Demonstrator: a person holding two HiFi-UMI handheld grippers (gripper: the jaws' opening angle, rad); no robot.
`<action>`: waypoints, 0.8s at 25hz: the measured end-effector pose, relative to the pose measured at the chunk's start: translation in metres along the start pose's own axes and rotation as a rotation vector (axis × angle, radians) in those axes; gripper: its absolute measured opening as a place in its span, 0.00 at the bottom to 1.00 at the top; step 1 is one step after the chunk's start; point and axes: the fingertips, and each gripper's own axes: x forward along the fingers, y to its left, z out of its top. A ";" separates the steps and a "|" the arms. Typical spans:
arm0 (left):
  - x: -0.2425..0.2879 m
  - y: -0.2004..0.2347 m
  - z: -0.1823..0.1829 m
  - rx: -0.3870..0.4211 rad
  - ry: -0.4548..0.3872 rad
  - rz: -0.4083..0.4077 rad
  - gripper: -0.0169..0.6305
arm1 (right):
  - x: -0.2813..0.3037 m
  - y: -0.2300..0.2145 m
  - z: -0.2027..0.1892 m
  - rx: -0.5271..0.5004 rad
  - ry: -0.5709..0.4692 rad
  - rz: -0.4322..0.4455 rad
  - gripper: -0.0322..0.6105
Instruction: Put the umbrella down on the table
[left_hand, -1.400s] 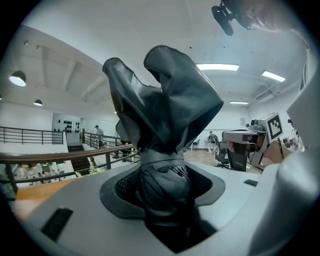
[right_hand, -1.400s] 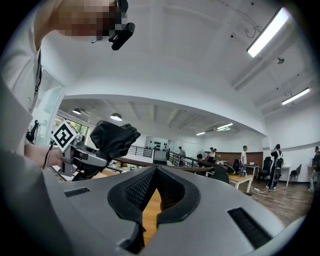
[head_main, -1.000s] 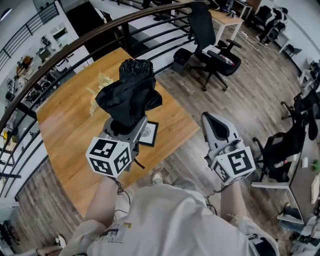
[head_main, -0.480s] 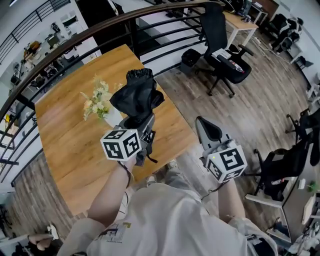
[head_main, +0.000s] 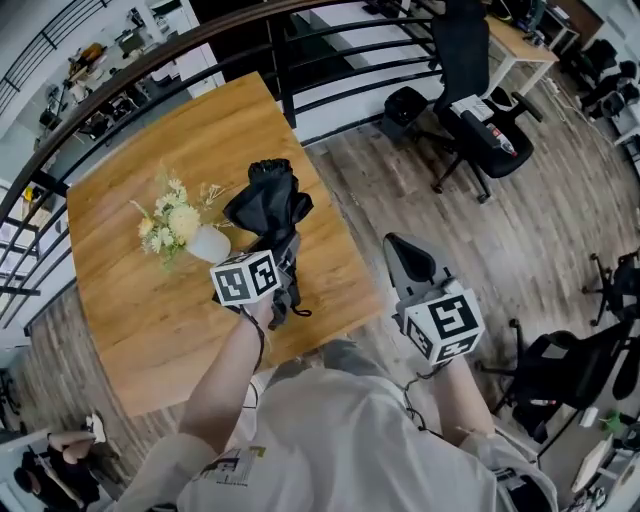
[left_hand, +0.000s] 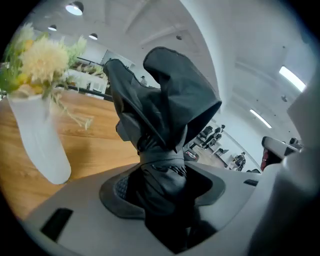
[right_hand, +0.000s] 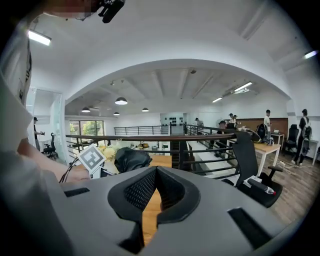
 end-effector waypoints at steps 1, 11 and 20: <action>0.010 0.009 -0.005 -0.020 0.015 0.026 0.41 | 0.007 -0.008 -0.002 0.006 0.001 0.007 0.09; 0.090 0.088 -0.056 -0.140 0.156 0.206 0.41 | 0.078 -0.041 -0.038 0.041 0.073 0.115 0.09; 0.140 0.120 -0.077 -0.244 0.211 0.296 0.41 | 0.104 -0.057 -0.069 0.113 0.135 0.152 0.09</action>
